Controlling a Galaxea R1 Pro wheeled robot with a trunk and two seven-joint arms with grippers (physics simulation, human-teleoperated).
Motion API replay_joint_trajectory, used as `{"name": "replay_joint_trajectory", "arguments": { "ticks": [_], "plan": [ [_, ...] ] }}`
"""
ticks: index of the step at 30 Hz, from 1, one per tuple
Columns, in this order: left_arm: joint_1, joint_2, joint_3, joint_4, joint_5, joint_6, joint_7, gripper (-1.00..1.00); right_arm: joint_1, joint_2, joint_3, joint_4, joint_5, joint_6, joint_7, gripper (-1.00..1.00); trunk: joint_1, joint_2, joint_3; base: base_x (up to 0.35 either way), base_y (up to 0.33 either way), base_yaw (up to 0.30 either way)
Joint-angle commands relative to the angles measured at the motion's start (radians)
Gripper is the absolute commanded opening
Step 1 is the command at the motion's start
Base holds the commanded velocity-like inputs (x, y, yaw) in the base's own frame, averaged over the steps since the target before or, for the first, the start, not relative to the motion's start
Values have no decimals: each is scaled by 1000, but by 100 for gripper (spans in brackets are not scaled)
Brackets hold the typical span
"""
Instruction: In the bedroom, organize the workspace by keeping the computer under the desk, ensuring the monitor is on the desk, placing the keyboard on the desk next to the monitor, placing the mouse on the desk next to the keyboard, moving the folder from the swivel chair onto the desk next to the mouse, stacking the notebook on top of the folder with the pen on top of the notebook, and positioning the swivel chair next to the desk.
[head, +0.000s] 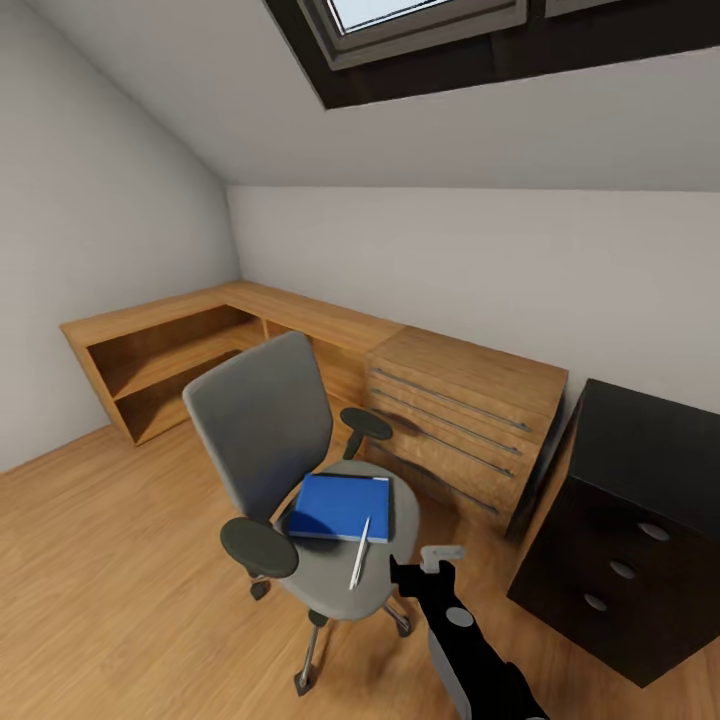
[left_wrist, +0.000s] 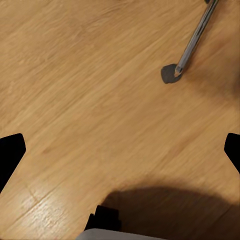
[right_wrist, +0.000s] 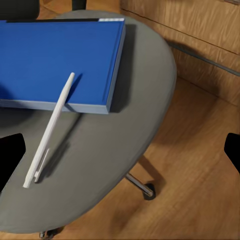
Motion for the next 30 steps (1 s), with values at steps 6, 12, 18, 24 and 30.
{"name": "replay_joint_trajectory", "arguments": {
  "ticks": [6, 12, 18, 24, 30],
  "plan": [
    [0, 1, -6, 0, 8, -2, 2, 100, -1, 0, 3, 0, -1, -15, 3, 100, 23, -43, -20, 0, 1, 0],
    [0, 1, -6, 0, 8, -1, 3, 100, -1, 0, 1, 0, -1, -16, 50, 100, 46, -85, -39, 0, 0, 0],
    [0, 1, -5, 0, 9, -2, 5, 100, -1, 0, 2, -1, -1, -16, 57, 100, 65, -120, -54, 0, 0, 0],
    [0, 2, -6, 0, 10, -2, 6, 100, -1, 0, 1, -3, -1, -16, 57, 100, 65, -120, -54, 0, 0, 0],
    [0, 3, -6, 0, 11, -2, 1, 100, -1, 0, 1, -4, 0, -17, 56, 100, 65, -120, -54, 17, 4, 0]
  ]
}}
